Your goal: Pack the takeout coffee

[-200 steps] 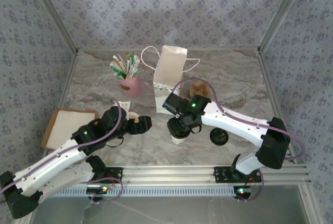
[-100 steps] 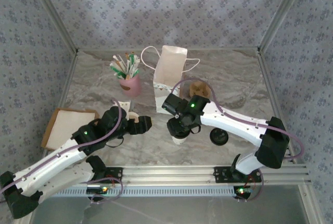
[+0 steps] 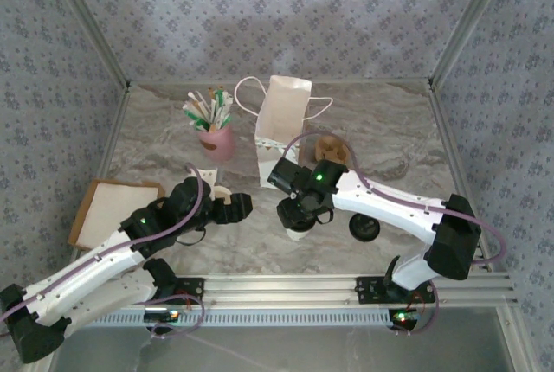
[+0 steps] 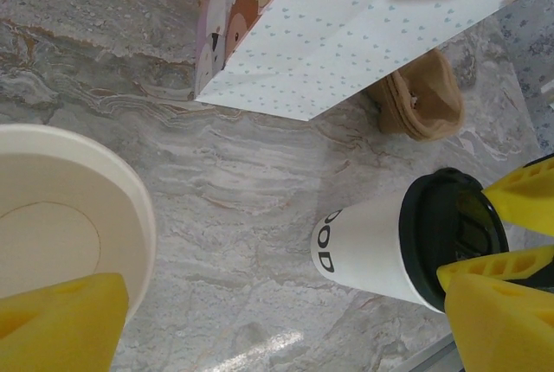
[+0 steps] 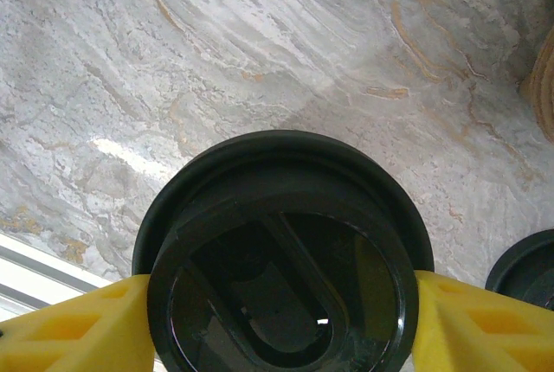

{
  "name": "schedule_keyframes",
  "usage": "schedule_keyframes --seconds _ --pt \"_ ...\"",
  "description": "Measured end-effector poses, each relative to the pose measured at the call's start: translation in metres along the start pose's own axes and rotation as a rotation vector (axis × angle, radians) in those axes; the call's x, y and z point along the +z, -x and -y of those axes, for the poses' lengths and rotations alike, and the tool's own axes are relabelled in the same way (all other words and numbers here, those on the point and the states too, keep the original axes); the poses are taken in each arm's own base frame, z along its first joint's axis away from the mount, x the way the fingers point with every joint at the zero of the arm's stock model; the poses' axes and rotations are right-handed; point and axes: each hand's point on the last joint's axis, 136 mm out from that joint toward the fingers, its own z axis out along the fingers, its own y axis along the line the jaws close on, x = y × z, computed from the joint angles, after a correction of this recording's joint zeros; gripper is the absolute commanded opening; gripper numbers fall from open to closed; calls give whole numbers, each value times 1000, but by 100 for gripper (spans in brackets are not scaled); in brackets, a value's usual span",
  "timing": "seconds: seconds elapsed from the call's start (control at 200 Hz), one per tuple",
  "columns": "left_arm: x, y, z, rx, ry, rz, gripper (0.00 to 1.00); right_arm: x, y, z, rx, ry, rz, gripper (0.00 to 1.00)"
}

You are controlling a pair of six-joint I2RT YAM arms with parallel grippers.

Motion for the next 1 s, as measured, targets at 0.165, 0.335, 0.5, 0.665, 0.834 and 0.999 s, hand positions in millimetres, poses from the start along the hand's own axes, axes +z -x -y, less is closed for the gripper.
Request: schedule_keyframes --seconds 0.165,0.335,0.5,0.665,0.834,0.999 --pt "0 0 0 0 1 -1 94 0 0 1 -2 -5 0 69" --pt "0 0 0 0 1 -1 94 1 0 1 -2 -8 -2 69" --pt "0 0 0 0 1 -1 94 2 1 0 -3 -5 0 69" --pt "0 0 0 -1 1 -1 94 2 1 -3 -7 1 1 69" --pt "0 1 -2 -4 4 2 94 3 0 -5 -11 4 -2 69" --pt "1 0 -1 -4 3 0 94 3 -1 -5 -14 4 -3 69"
